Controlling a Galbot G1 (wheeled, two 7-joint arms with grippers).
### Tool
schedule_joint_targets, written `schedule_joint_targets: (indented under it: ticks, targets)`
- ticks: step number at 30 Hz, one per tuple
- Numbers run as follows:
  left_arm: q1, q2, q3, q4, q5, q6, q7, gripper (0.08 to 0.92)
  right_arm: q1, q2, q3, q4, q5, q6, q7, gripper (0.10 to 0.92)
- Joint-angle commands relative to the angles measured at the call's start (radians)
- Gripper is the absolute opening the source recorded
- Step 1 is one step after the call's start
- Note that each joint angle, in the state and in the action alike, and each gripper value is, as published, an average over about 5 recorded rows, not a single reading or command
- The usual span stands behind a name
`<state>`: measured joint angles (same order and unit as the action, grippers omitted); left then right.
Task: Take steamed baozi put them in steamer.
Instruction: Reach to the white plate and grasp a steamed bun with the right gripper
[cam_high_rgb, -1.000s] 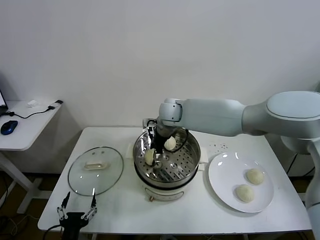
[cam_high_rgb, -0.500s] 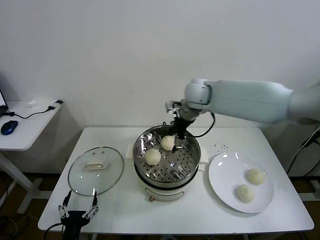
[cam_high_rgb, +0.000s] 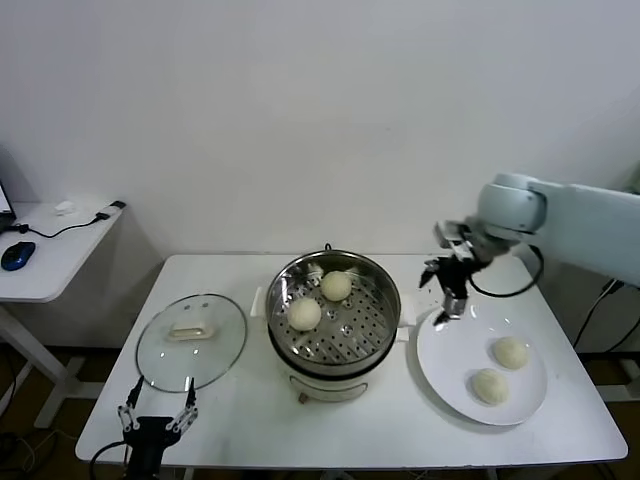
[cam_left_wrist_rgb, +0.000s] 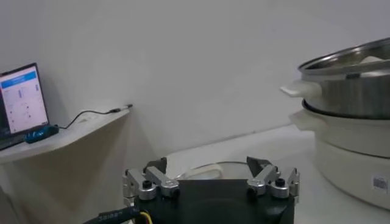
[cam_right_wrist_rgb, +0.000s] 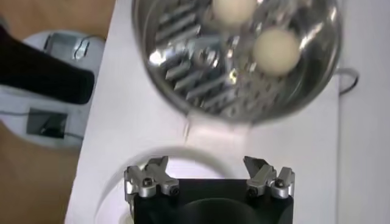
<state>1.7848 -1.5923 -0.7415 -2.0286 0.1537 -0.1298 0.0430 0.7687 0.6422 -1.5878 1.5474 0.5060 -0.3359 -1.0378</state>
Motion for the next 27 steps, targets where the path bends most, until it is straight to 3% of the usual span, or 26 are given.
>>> schedule_joint_targets:
  ticks: [1, 11, 27]
  targets:
    - [0.006, -0.006, 0.000, 0.005, 0.005, -0.003, 0.000, 0.823, -0.250, -0.249, 0.093, 0.038, -0.307, 0.050, -0.026, 0.823]
    - [0.007, -0.008, -0.001, 0.008, 0.006, 0.004, -0.002, 0.823, -0.585, -0.230, 0.320, -0.052, -0.390, 0.052, -0.003, 0.823]
    - [0.010, -0.010, -0.006, 0.025, 0.005, 0.000, -0.007, 0.823, -0.703, -0.148, 0.436, -0.166, -0.443, 0.063, 0.008, 0.823]
